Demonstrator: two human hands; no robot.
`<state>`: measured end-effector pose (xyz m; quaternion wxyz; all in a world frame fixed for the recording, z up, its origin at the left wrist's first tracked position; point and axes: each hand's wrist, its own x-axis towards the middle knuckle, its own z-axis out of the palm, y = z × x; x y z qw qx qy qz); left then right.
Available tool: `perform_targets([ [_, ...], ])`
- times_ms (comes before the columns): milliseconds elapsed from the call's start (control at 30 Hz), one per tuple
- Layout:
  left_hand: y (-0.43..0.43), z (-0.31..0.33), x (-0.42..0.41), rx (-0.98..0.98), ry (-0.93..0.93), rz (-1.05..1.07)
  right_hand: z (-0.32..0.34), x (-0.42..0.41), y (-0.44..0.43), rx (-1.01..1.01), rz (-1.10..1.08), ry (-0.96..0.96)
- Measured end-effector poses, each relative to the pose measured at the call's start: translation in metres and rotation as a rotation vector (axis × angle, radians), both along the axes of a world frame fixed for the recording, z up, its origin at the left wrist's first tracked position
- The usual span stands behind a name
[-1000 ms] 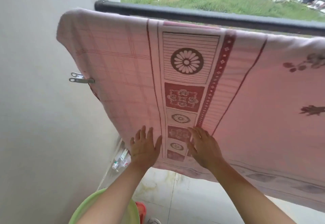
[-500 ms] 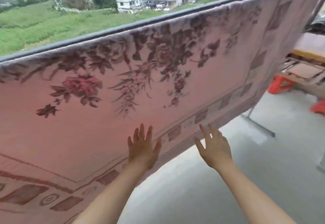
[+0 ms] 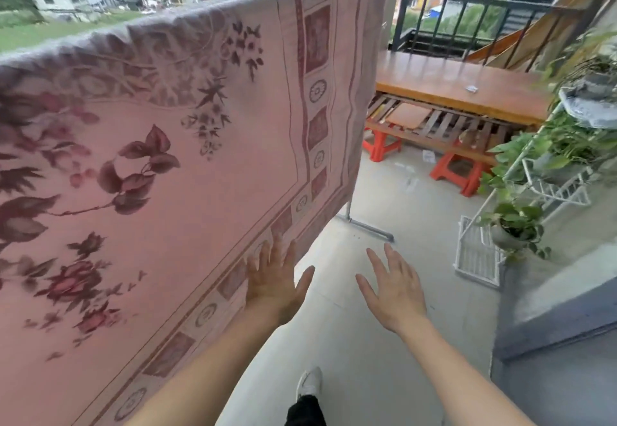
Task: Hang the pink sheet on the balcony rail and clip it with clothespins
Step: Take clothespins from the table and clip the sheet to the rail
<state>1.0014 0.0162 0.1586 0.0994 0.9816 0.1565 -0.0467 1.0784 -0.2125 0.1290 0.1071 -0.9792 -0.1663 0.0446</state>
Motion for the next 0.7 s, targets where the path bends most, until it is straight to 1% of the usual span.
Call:
perform_targets([
  [100, -0.019, 0.010, 0.104, -0.034, -0.014, -0.105, 0.018, 0.079, -0.022, -0.043, -0.105, -0.017],
  [233, -0.052, 0.035, 0.234, -0.002, -0.098, -0.279, 0.051, 0.174, -0.062, -0.049, -0.244, -0.071],
  [333, -0.086, 0.047, 0.313, 0.022, -0.107, -0.376, 0.063, 0.227, -0.096, -0.046, -0.336, -0.095],
  [433, -0.125, 0.040, 0.386, -0.010, -0.081, -0.453, 0.057, 0.280, -0.134, -0.017, -0.419, -0.114],
  [533, -0.164, 0.025, 0.462, 0.074, -0.056, -0.517, 0.038, 0.343, -0.172, 0.004, -0.466, -0.093],
  [700, -0.219, 0.017, 0.592, 0.094, -0.013, -0.467, 0.018, 0.478, -0.232, 0.034, -0.480, -0.009],
])
